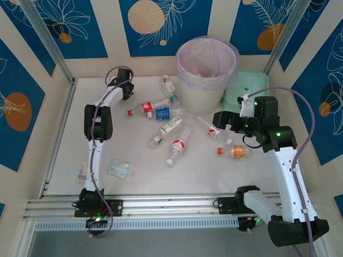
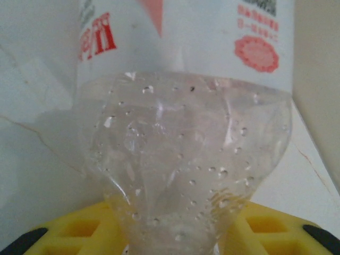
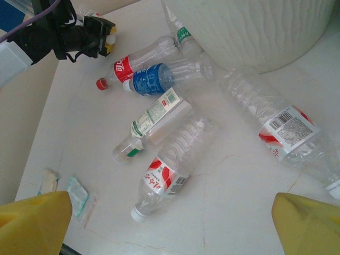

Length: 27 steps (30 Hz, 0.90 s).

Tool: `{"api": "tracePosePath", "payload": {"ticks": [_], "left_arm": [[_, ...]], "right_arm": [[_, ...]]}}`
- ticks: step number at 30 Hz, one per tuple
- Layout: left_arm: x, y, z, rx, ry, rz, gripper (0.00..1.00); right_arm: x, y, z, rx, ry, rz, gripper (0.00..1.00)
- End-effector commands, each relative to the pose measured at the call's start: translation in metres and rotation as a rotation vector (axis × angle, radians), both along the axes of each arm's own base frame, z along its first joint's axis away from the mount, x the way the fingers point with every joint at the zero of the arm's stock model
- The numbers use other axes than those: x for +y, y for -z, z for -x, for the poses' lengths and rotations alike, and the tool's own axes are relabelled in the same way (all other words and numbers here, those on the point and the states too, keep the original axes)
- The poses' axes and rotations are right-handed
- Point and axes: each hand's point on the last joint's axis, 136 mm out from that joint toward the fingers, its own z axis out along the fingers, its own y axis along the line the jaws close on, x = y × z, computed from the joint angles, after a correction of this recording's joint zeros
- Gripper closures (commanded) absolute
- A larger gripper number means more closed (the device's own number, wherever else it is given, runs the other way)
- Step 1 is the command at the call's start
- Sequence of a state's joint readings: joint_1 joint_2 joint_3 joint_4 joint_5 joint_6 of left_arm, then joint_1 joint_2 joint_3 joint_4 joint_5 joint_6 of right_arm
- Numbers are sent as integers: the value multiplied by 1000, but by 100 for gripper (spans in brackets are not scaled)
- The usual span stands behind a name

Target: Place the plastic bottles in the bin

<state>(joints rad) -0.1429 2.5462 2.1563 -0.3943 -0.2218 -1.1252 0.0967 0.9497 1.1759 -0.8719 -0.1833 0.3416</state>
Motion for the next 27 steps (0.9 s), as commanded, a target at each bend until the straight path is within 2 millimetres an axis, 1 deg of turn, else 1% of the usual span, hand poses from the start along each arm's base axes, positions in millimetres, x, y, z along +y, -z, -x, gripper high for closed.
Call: {"api": "tracePosePath", "payload": {"ticks": [1,3,7,9,10,11,12,14,17,18,21,24,26,27], "left_arm": [[9,-5,9,0,2,0,59],[19,-26,16,-38,3,-32,61],[41,-84,36,-153,14,-120,71],[44,-110,48,-185,50,-165,76],[41,-121,54,-196,95,-192,79],[36,-133,61,-207,146,-207,80],[30,-136,69,-206,193,-214,80],[13,-149,93,-240,295,-222,83],[-8,-166,131,-317,391,-246,99],[-15,-171,142,-335,418,-256,100],[-40,-184,182,-362,518,-292,100],[-81,-189,226,-376,671,-331,100],[-108,-189,259,-387,778,-372,100],[-117,-188,273,-390,812,-378,100]], "right_arm": [[0,5,10,25,-5,6,4],[1,2,13,19,-7,3,4],[2,-5,17,4,-5,-16,4],[2,-7,19,0,-3,-28,5],[2,-8,21,-4,1,-34,5],[2,-8,22,-10,3,-41,5],[2,-9,24,-17,5,-48,5],[2,-14,28,-43,8,-63,5],[5,-27,29,-93,-8,-80,6],[6,-31,29,-103,-18,-87,6],[15,-50,26,-138,-64,-128,7],[31,-69,22,-172,-138,-212,8],[43,-79,18,-180,-195,-271,8],[48,-81,14,-179,-211,-284,9]]}}
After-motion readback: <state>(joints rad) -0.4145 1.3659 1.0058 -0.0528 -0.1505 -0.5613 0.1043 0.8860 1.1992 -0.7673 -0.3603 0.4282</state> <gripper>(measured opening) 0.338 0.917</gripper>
